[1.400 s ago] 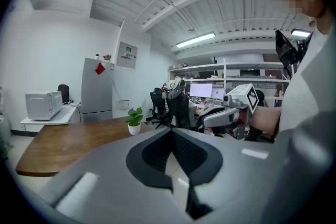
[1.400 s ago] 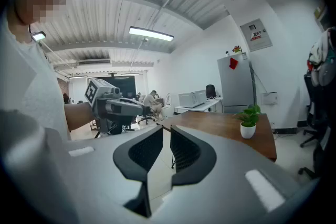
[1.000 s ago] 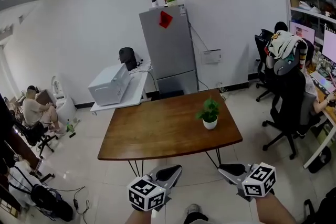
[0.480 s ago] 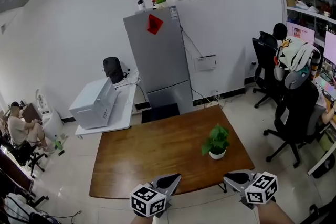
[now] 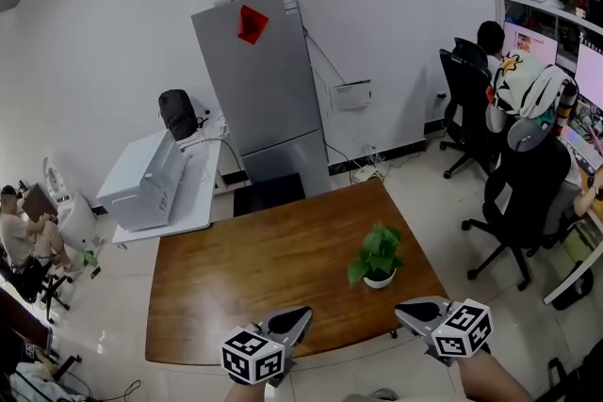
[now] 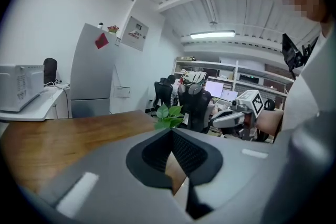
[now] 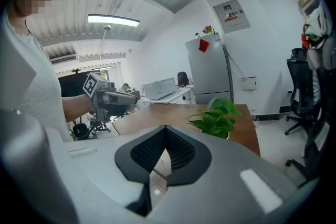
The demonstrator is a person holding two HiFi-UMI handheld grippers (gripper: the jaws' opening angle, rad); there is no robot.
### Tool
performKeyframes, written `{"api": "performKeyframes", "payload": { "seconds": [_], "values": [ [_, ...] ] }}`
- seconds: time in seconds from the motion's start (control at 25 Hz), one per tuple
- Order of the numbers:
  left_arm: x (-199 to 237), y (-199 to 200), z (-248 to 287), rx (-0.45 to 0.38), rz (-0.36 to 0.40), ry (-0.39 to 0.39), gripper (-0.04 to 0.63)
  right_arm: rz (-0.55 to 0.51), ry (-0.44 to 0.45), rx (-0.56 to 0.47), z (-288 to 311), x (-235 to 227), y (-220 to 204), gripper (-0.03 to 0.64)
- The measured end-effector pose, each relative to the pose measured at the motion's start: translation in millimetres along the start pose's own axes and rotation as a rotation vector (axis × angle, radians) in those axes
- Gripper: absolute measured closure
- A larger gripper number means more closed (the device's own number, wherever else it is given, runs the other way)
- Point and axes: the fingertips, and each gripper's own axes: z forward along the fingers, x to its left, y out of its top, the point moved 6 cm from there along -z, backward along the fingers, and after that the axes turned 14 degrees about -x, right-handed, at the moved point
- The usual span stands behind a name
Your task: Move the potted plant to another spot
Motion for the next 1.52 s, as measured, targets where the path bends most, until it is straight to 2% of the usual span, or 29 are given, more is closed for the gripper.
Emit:
{"api": "performKeyframes", "payload": {
  "seconds": [0.32,0.6,0.68,0.84,1.0,1.12,1.52],
  "values": [
    [1,3,12,0.006,-0.012,0.033,0.6,0.002,0.023,0.025,9,-29,-2,0.614],
    [8,6,14,0.002,-0.017,0.05,0.6,-0.078,-0.045,0.108,15,-60,-19,0.608],
    [10,6,12,0.002,-0.018,0.058,0.6,-0.089,-0.049,0.135,19,-69,-28,0.521],
    [15,4,10,0.014,-0.025,0.08,0.6,-0.148,-0.1,0.178,28,-97,-48,0.412],
    [24,-2,0,0.027,-0.033,0.113,0.6,-0.142,-0.141,0.23,55,-127,-80,0.191],
    [32,-7,-10,0.04,-0.049,0.144,0.6,-0.141,-0.141,0.27,79,-141,-106,0.09],
    [51,-11,-28,0.064,-0.052,0.213,0.6,-0.134,-0.207,0.246,134,-171,-135,0.074]
  ]
}}
